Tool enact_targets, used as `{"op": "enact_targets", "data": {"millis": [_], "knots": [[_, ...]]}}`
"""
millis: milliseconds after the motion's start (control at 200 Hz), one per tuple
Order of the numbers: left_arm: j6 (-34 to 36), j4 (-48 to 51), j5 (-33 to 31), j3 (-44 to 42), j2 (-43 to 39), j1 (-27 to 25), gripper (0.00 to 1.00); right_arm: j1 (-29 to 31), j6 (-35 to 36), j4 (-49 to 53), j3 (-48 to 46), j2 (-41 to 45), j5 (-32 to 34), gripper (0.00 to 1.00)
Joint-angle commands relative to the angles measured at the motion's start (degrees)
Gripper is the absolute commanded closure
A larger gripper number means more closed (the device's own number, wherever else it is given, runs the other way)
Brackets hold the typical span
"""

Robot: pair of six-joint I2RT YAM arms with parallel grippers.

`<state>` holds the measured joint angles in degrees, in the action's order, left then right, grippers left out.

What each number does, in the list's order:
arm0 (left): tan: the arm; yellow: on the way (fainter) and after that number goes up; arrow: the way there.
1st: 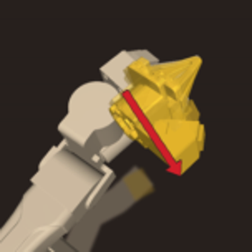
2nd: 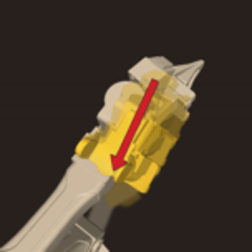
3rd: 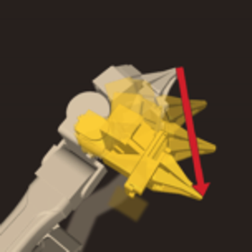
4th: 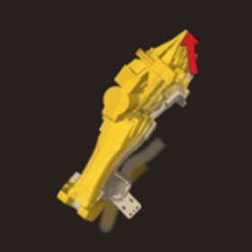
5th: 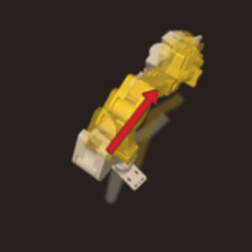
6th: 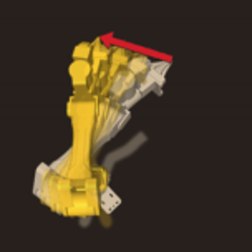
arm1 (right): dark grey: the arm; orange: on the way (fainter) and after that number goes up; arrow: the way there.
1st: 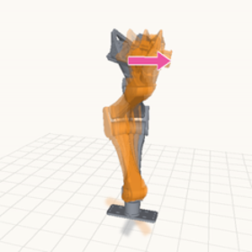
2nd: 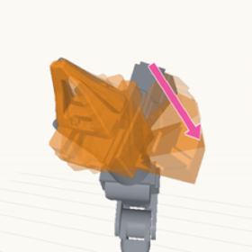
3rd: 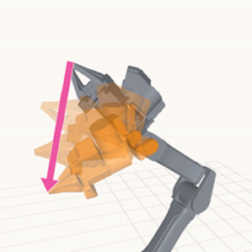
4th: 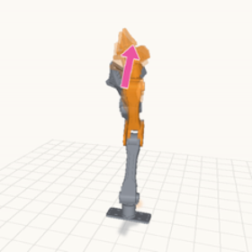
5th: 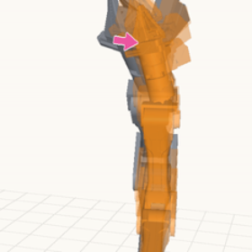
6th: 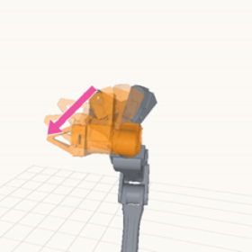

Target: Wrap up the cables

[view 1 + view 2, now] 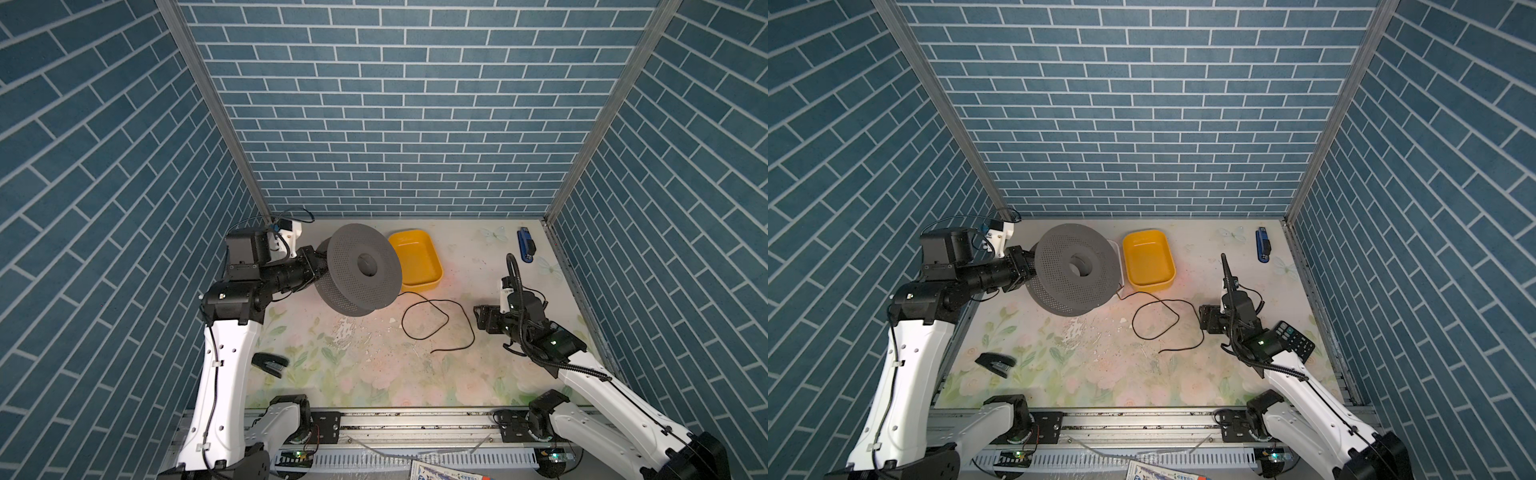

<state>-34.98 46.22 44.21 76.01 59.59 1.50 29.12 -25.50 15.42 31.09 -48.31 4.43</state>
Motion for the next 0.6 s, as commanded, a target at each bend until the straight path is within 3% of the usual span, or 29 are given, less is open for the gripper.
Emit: {"op": "enact_targets", "data": {"millis": [0,225,595], "knots": [[0.31,-2.95,0.46,-1.09,-1.14,-2.15,1.0,-0.04,1.98,0.42,2.11,1.35,-2.22,0.11],[-0.74,-3.76,-1.8,-0.78,-1.51,-6.06,1.0,2.82,5.19,-16.7,-1.62,-0.46,-15.62,0.08],[-2.19,-3.65,-1.21,1.22,-3.05,-6.24,1.0,15.73,8.61,-45.45,-5.79,-16.67,-18.31,0.16]]}}
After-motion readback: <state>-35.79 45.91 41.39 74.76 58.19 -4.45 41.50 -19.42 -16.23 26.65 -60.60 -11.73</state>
